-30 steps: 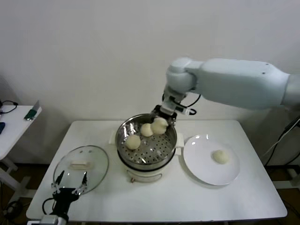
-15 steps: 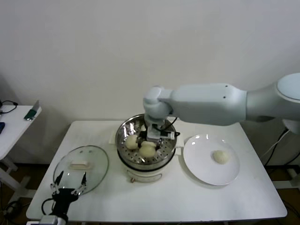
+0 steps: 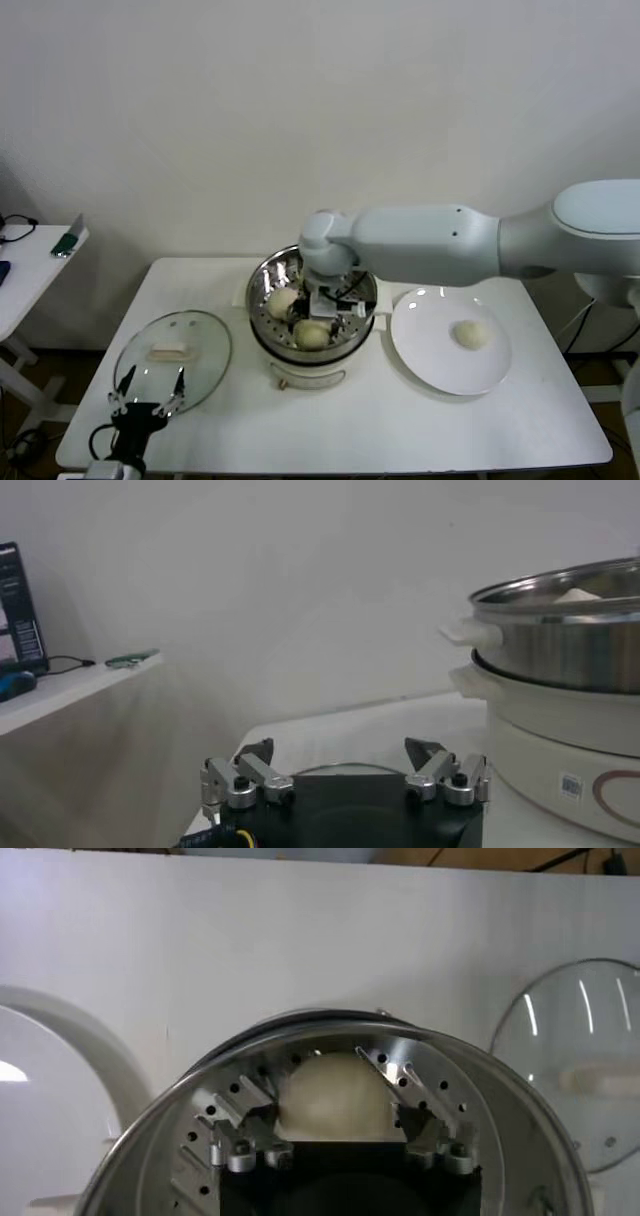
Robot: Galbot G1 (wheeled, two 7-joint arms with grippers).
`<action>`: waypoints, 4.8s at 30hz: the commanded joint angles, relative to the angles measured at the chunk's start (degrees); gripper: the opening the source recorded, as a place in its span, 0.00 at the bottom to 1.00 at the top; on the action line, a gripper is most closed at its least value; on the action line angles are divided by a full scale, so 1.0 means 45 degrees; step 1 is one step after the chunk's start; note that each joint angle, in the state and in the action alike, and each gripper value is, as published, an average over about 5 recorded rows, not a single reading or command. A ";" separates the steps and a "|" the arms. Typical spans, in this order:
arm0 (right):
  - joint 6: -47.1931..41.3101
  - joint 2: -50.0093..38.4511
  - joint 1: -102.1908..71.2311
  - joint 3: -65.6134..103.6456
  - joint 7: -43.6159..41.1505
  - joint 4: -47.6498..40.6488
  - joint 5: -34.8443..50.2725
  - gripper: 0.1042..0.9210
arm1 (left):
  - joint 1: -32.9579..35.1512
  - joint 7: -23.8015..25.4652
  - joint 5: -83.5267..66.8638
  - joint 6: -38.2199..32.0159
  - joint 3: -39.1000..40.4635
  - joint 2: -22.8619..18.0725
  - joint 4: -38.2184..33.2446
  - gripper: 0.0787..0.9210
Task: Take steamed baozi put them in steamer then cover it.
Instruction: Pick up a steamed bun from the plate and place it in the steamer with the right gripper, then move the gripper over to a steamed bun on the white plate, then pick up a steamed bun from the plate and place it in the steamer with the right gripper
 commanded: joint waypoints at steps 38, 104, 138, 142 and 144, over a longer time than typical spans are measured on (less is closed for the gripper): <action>-0.7759 -0.9024 -0.0732 -0.1185 -0.0641 -0.1883 0.4959 0.88 | -0.0282 0.0056 0.0061 0.0046 0.0106 -0.0025 0.0121 0.88; -0.8887 -0.5106 0.7163 -0.3206 -0.0064 0.0165 1.0611 0.61 | -0.0210 0.0057 0.0370 0.0105 0.0174 -0.0054 -0.0013 0.88; -1.1122 -0.1912 0.0512 -0.1403 0.2839 0.0162 0.8700 0.61 | -0.0007 0.0004 0.0274 -0.0017 -0.0093 -0.0005 -0.0246 0.88; -1.1152 -0.1891 0.0312 -0.1356 0.2978 0.0064 0.8511 0.61 | -0.0041 0.0010 0.0283 0.0008 -0.0092 -0.0004 -0.0251 0.88; -1.1178 -0.1870 0.0207 -0.1217 0.3122 -0.0050 0.8481 0.61 | -0.0046 0.0010 0.0284 0.0012 -0.0092 -0.0004 -0.0259 0.88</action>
